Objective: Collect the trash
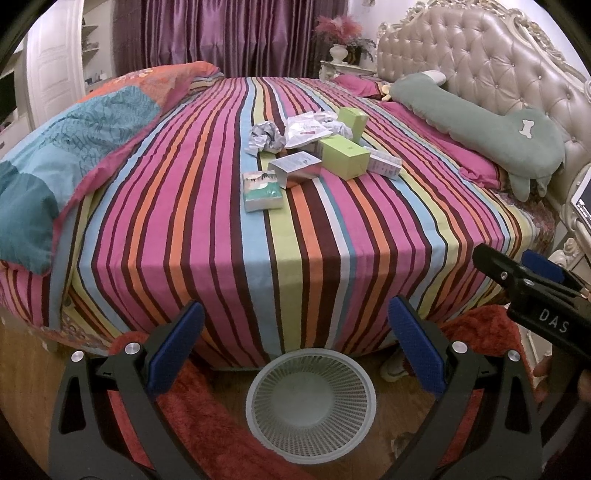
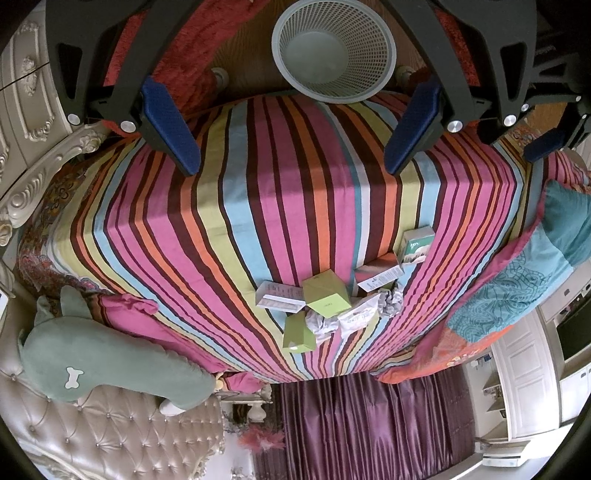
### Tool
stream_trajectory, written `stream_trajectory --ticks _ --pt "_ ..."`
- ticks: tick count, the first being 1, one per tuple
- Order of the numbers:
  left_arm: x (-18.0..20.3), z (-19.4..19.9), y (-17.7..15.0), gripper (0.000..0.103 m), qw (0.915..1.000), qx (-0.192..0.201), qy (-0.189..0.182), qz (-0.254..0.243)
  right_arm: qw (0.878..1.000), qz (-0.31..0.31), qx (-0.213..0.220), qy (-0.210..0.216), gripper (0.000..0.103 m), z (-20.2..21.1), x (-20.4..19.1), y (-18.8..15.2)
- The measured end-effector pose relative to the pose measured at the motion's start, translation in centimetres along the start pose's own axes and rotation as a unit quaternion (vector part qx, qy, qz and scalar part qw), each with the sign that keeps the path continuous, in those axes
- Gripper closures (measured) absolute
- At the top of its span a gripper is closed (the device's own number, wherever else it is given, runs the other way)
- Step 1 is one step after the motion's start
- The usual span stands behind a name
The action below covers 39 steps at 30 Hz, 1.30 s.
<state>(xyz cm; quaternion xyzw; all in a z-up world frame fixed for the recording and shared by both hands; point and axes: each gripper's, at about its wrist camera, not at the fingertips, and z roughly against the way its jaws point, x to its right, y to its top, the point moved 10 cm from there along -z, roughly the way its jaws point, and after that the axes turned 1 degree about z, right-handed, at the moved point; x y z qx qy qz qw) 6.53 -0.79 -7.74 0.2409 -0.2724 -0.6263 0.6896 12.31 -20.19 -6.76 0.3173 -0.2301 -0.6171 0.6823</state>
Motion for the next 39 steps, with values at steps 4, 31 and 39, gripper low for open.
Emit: stream_trajectory --ticks 4,31,39 --pt "0.3 -0.1 0.2 0.006 1.0000 -0.003 -0.004 0.000 1.000 0.010 0.007 -0.005 0.008 0.2 0.0 0.2" --pt "-1.6 -7.3 1.5 0.006 0.9981 -0.053 -0.005 0.032 0.999 0.002 -0.049 -0.002 0.008 -5.9 1.1 -0.7" --pt "-1.8 -9.5 2.3 0.006 0.9975 -0.064 0.003 0.029 0.998 -0.003 -0.068 -0.005 0.008 -7.9 1.7 -0.8"
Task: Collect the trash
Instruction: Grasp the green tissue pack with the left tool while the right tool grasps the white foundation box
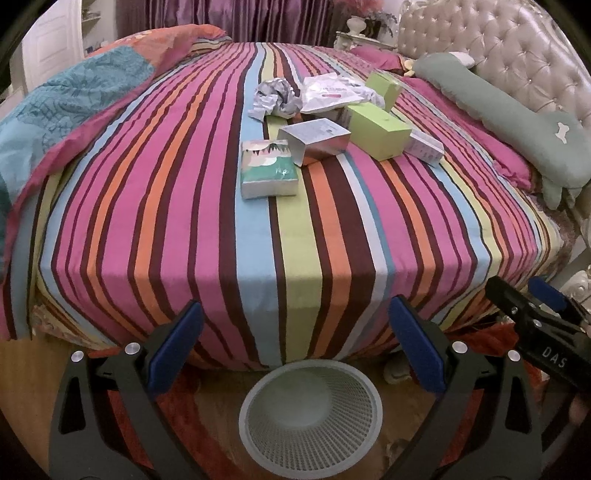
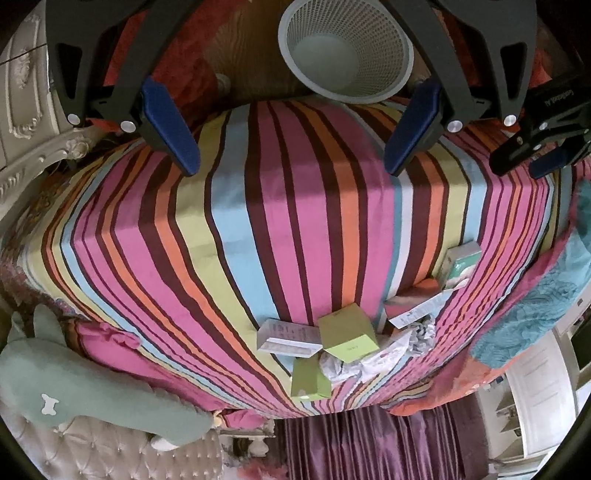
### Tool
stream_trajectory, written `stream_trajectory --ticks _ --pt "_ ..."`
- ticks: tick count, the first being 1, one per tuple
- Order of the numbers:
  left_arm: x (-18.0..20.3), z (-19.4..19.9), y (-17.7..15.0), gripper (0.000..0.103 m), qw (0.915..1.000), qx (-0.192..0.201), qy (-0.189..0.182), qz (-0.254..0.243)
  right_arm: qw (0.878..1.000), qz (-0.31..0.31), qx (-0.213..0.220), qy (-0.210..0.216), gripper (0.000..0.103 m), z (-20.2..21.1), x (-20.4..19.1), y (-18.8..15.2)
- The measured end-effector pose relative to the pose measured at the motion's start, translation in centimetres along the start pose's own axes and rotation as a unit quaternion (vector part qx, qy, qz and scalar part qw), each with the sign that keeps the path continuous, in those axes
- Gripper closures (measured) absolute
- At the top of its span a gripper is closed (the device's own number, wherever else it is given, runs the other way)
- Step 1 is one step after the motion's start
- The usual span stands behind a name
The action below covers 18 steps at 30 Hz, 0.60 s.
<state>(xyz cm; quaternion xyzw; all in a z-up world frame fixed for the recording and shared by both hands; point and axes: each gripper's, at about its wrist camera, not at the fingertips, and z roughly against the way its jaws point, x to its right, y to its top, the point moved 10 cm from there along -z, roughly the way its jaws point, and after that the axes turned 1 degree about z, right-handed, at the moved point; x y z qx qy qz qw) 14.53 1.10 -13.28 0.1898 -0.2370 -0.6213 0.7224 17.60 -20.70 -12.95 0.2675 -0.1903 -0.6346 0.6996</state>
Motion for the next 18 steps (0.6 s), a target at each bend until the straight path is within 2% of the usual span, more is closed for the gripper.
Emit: stream_trajectory --ticks 8,18 --pt "-0.4 -1.5 2.5 0.006 0.9999 0.005 0.012 0.000 1.000 0.005 0.011 0.009 0.008 -1.6 0.3 2.7" --pt "-2.4 -5.6 6.9 0.006 0.9983 -0.005 0.026 0.052 0.998 0.049 0.026 0.029 0.008 -5.8 1.7 8.1"
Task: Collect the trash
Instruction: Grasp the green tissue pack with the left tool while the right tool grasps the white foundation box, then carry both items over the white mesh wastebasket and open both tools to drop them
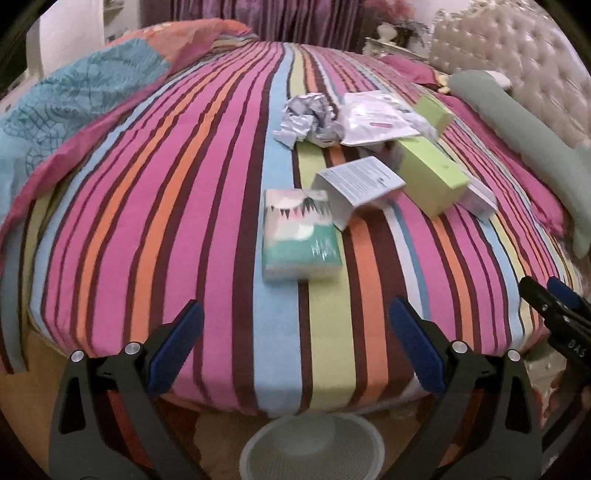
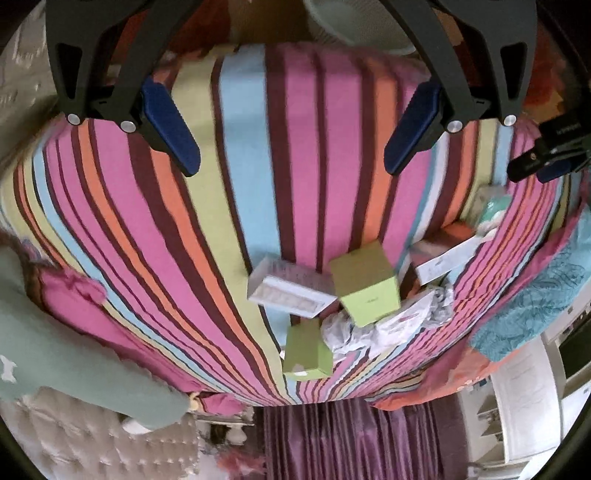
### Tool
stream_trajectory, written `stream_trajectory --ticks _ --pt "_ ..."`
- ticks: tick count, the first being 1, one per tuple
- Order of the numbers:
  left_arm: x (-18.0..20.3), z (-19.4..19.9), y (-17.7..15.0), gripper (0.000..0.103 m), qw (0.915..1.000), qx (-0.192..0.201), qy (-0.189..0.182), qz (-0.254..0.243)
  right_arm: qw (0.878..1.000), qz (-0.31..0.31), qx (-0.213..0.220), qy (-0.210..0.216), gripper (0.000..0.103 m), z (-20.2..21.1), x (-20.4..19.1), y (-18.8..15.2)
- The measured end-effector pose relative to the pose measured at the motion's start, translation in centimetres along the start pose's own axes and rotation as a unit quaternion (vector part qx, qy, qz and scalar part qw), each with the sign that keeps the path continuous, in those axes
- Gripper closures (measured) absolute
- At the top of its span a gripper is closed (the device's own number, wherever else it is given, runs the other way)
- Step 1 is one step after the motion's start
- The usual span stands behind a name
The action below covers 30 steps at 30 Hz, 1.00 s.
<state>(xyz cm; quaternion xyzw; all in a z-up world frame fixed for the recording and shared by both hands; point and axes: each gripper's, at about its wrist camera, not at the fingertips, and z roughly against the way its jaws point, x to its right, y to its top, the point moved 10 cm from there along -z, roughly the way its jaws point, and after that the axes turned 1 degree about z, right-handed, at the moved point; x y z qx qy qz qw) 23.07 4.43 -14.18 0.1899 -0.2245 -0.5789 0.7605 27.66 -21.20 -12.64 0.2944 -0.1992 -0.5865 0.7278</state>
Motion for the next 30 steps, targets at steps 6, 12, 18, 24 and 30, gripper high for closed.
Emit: stream_trajectory --ticks 6,12,18,24,30 --pt "0.3 -2.4 1.5 0.006 0.9997 -0.014 0.014 0.017 0.997 0.074 0.008 0.002 0.008 -3.5 0.9 3.9" --pt "0.2 -4.4 2.2 0.006 0.9984 -0.022 0.045 0.024 0.990 0.137 -0.009 0.019 0.008 -7.4 0.6 5.9" --pt "-0.8 -5.8 2.8 0.006 0.9964 -0.026 0.074 0.031 0.983 0.180 -0.018 0.030 0.008 -9.8 -0.4 6.9" --pt "-1.6 -6.3 3.0 0.010 0.9958 -0.015 0.087 0.025 0.982 0.177 -0.056 0.047 0.010 -12.2 -0.7 7.6" --pt "-1.7 -5.6 3.6 0.053 0.9966 0.007 0.082 0.003 0.986 0.143 -0.070 0.057 0.052 -11.7 -1.2 6.9"
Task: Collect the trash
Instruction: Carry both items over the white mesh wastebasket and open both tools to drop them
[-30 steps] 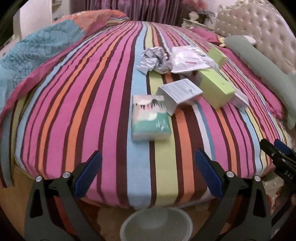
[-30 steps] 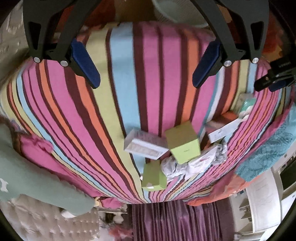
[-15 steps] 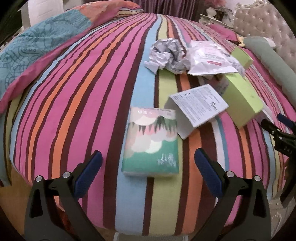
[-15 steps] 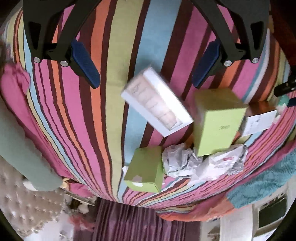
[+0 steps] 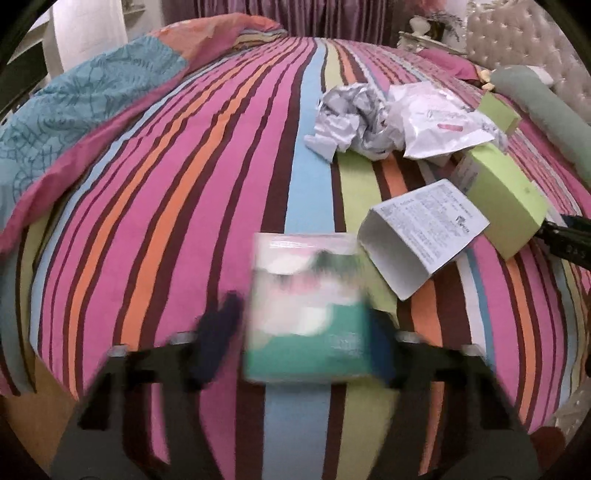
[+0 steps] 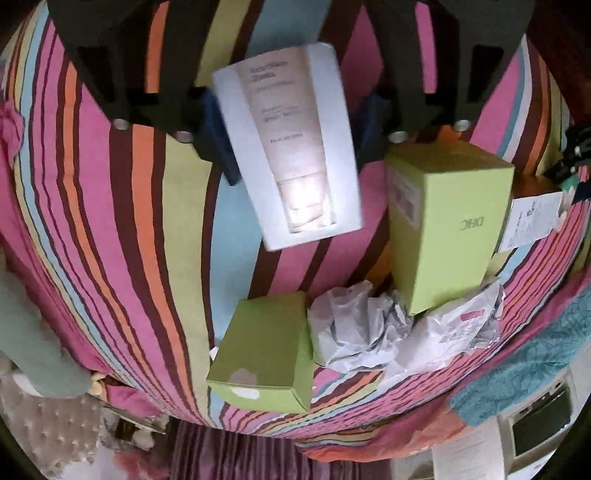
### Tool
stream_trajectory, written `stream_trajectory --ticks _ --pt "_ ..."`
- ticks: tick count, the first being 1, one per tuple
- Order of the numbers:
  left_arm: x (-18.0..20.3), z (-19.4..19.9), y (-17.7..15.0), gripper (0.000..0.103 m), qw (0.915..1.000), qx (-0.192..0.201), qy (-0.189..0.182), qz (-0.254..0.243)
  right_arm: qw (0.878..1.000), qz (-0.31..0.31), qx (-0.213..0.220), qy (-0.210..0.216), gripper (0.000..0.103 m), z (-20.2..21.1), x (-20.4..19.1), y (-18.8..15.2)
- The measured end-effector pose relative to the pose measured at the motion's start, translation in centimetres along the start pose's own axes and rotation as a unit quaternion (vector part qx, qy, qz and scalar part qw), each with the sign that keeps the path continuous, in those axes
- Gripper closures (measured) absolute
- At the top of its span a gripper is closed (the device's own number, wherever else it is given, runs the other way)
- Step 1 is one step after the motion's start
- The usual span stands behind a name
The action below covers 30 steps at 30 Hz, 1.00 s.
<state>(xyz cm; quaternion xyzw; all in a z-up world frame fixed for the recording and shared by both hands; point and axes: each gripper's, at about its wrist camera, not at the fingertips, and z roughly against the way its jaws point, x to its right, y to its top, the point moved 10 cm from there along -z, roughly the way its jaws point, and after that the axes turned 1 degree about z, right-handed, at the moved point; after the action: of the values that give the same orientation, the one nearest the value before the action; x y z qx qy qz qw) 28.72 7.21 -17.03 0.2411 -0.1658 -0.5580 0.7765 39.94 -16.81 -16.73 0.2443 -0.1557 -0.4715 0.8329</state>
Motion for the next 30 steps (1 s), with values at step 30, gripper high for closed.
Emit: stream_trajectory --ticks 30 --pt "1.4 8.8 -19.4 0.053 0.9780 -0.129 -0.155 -0.053 0.951 -0.272 -0.089 0.121 0.054 10.4 -13.3 -20.3"
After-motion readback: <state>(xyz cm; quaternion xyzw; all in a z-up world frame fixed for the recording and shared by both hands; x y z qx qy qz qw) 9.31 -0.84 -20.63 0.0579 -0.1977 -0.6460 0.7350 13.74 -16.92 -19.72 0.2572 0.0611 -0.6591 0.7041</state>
